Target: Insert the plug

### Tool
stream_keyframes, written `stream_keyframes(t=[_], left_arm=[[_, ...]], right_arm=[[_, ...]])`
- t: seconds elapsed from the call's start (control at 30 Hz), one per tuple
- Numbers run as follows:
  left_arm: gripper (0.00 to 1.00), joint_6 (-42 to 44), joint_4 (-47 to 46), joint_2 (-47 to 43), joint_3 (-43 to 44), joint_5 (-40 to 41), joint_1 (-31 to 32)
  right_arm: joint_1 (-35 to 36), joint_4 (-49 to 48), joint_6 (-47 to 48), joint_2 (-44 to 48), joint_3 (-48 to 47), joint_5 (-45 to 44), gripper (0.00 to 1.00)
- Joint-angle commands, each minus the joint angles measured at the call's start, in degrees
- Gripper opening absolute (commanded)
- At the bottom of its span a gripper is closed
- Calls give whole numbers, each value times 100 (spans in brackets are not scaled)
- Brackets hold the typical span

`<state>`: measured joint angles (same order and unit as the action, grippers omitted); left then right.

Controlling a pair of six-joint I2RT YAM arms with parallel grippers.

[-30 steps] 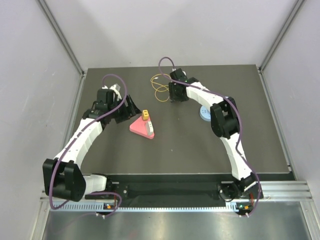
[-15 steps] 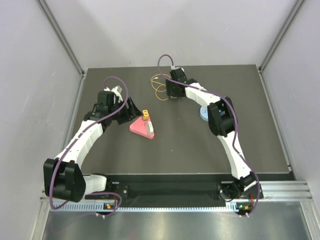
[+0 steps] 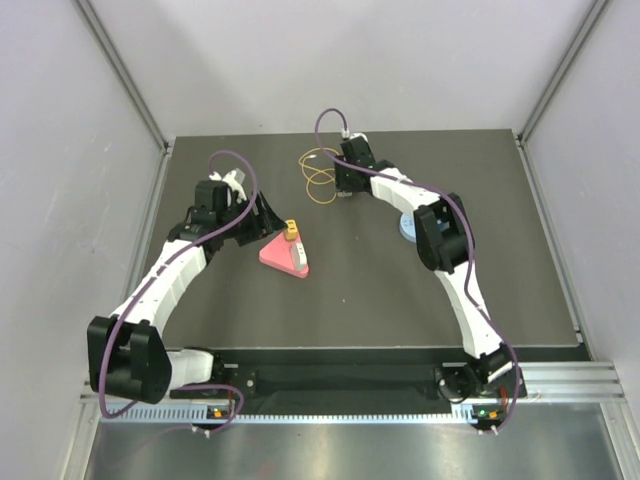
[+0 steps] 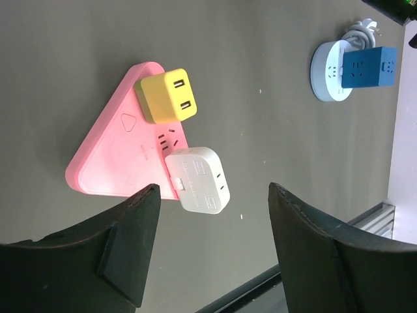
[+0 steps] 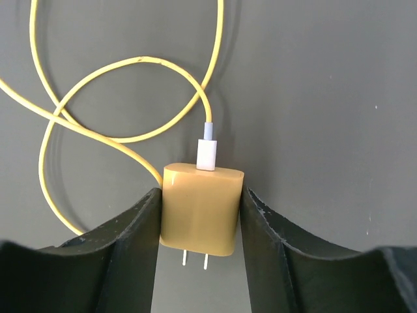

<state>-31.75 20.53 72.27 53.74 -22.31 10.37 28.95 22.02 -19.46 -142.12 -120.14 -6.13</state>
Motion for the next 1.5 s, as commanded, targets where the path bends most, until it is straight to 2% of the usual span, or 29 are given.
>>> stream_keyframes(t=[0.0,0.07,0.13,0.3,0.4,0.5,0.53,0.57,0.73,0.8,0.9,1.0,1.13,1.23,1.33,1.37,1.47], left_arm=[[72,63,-287,15,-3,-151,26],[71,37,-296,24,-12,-291,26],[70,20,-296,-63,-21,-406,79],[67,-147,-471,-196,23,-757,246],[63,-271,-594,-204,-73,-969,439],[64,-209,-621,-336,-196,-714,738],[64,-209,-656,-423,-249,-688,851],[64,-235,-665,-450,-258,-661,887],[64,-315,-542,-670,-206,-600,1011],[64,-323,-480,-749,-214,-512,1020],[64,-341,-419,-802,-276,-520,1037],[64,-323,-305,-802,-293,-599,1028],[65,-201,-182,-969,-293,-442,1028],[65,-174,-146,-1031,-320,-494,1028],[64,-96,-85,-1092,-416,-591,1046],[64,-43,11,-1092,-416,-530,1055],[65,282,459,-1171,-268,-5,1125]], right_arm=[[-82,83,13,421,558,59,28],[-74,57,-57,981,999,138,25],[-65,-4,-188,1440,1850,182,21],[-39,-986,-645,3250,4246,533,15],[31,-1794,-1444,4033,5443,1025,11],[190,-1842,-1964,4587,5895,1044,13],[242,-1798,-2121,4797,5940,1035,17],[260,-1702,-2175,4852,5932,1044,25],[313,-1200,-2044,4975,5905,824,37],[322,-1139,-2009,5001,6054,737,35],[357,-1060,-1877,4984,6265,429,27],[383,-884,-1885,5001,6467,279,26],[567,-919,-2507,5343,6889,148,27],[761,-1051,-2808,5563,7153,121,35],[866,-859,-2975,5765,7259,121,55],[884,-805,-3010,5836,7311,130,64],[884,-612,-3028,6196,7434,182,71]])
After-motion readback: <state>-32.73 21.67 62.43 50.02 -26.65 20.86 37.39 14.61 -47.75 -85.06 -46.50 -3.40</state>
